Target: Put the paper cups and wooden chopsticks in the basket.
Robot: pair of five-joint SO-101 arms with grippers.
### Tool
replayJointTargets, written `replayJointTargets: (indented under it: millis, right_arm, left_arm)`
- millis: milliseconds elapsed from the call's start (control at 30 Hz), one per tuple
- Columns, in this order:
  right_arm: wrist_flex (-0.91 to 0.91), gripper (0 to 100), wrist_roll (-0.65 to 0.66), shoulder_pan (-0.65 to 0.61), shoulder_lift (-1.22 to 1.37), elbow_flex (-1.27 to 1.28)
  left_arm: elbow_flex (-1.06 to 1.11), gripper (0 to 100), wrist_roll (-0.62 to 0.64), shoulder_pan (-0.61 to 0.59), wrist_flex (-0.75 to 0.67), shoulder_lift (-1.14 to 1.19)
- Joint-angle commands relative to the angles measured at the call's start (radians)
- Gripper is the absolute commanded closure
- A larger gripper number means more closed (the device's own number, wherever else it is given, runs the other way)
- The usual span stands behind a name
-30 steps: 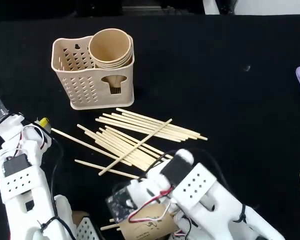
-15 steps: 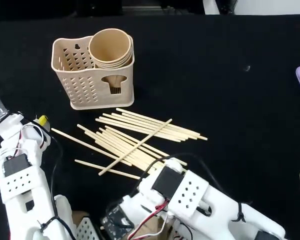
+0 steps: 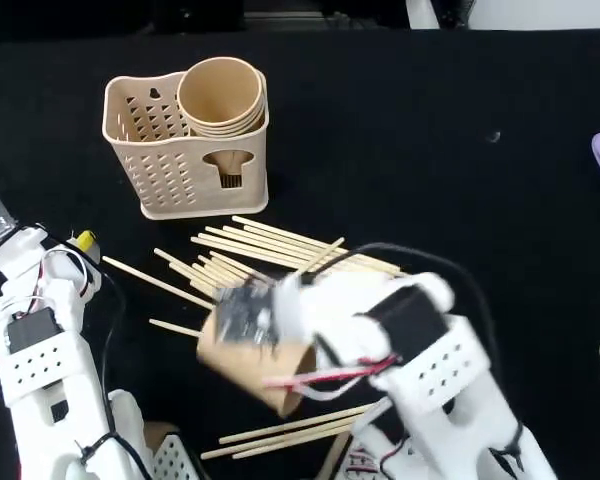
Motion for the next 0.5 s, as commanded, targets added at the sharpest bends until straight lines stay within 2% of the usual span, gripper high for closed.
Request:
replayJointTargets:
  millis: [0, 233, 333, 467]
  right_arm:
    - [0.023, 98.8, -0.086, 0.176, 0.016, -0.064]
    - [-0.068, 98.8, -0.336, 0.384, 0.274, -0.051]
    - [-0.1, 98.7, -0.414, 0.39, 0.424, -0.053]
    - [-0.153, 98.7, -0.442, 0.394, 0.516, -0.102]
  left_arm:
    - [-0.018, 76, 0.009, -0.005, -0.009, -0.02]
    - [-0.018, 76, 0.009, -0.005, -0.009, -0.02]
    - [-0.018, 76, 0.009, -0.005, -0.009, -0.02]
    - [-0.018, 76, 0.009, -0.005, -0.008, -0.02]
